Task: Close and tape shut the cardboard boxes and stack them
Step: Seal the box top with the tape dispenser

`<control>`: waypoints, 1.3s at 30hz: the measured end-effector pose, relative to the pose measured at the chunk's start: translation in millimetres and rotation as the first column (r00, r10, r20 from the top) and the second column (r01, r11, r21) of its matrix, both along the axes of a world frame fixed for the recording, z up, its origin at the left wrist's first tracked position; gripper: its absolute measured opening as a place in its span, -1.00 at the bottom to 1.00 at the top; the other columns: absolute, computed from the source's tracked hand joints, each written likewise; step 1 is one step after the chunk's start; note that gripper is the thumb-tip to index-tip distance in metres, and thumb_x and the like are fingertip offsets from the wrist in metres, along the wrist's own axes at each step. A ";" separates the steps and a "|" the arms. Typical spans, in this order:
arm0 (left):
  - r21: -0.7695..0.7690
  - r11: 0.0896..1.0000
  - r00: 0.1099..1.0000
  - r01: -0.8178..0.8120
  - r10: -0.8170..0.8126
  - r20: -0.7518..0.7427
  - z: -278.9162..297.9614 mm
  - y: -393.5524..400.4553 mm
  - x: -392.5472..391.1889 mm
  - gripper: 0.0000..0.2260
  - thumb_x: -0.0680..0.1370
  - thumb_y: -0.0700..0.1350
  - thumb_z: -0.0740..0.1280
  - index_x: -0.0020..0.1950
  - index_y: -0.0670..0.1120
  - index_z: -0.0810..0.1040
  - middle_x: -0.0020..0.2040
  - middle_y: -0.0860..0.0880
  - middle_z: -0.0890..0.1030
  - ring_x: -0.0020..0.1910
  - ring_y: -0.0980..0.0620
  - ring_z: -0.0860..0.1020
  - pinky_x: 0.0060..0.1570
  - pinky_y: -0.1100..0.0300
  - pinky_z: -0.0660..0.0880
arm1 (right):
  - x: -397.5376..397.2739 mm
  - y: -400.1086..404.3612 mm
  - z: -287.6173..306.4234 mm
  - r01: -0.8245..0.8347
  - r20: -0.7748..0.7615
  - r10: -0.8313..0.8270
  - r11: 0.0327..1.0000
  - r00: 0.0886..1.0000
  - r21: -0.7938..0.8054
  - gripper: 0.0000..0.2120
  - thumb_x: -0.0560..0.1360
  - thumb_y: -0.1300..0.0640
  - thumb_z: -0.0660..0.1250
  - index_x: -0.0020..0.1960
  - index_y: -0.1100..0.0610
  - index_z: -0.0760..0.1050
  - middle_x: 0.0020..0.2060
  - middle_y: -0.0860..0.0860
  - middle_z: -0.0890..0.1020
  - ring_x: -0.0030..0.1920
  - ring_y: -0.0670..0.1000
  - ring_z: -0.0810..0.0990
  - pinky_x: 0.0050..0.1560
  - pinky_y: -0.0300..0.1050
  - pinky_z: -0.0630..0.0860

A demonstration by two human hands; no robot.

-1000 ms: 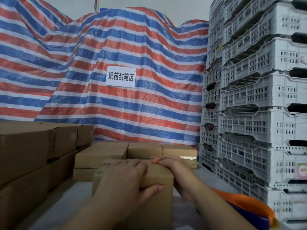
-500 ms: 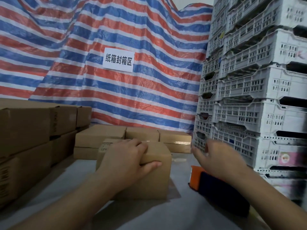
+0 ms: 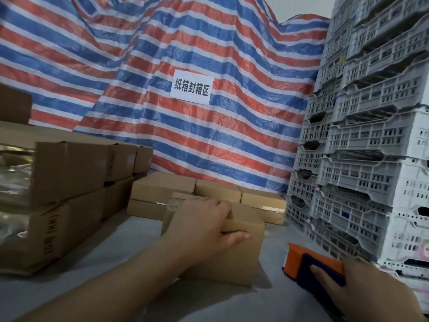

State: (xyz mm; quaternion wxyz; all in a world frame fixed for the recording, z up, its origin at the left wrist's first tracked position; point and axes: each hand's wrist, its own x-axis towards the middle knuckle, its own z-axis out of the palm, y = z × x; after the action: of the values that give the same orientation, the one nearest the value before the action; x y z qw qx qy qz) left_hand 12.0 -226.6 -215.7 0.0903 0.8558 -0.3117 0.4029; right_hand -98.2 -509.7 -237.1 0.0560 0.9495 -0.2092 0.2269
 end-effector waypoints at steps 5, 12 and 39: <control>0.005 1.000 0.999 0.021 -0.021 -0.025 1.2 1.5 -1.2 -0.47 0.43 0.50 0.04 0.11 0.16 0.45 0.02 0.15 0.56 -0.04 0.15 0.50 -0.01 0.21 0.39 | 0.1 2.6 0.4 -0.121 -0.001 0.122 0.986 0.993 0.115 -0.63 0.56 -0.35 0.18 0.29 -0.26 0.42 0.08 -0.22 0.60 -0.05 -0.24 0.56 -0.05 -0.40 0.45; 0.003 1.000 0.999 0.031 -0.031 -0.014 3.0 3.3 -5.1 -0.46 0.43 0.51 0.05 0.09 0.14 0.47 0.02 0.14 0.57 -0.03 0.15 0.51 -0.01 0.21 0.38 | 9.1 3.9 -6.5 -0.130 0.023 0.128 0.985 0.992 0.111 -0.49 0.38 -0.57 0.00 -0.01 -0.26 0.47 -0.23 -0.18 0.55 -0.21 -0.25 0.53 -0.10 -0.33 0.53; 0.010 1.000 0.991 0.012 -0.010 -0.136 9.3 3.0 -14.4 -0.47 0.44 0.47 0.13 0.12 0.09 0.48 0.11 0.08 0.58 0.12 0.04 0.51 0.16 0.04 0.45 | 83.0 100.7 140.7 -0.624 0.606 0.338 -0.068 0.720 0.779 -0.51 0.51 -0.19 0.34 -0.43 0.12 0.68 -0.50 0.04 0.61 -0.57 -0.01 0.57 -0.55 -0.21 0.50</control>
State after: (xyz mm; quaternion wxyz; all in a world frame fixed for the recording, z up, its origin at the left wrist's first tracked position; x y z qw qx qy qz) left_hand -2.3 -223.6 -206.4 0.1089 0.8800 -0.3116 0.3415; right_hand -15.2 -409.1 -96.5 -0.6723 0.7243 0.0471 0.1459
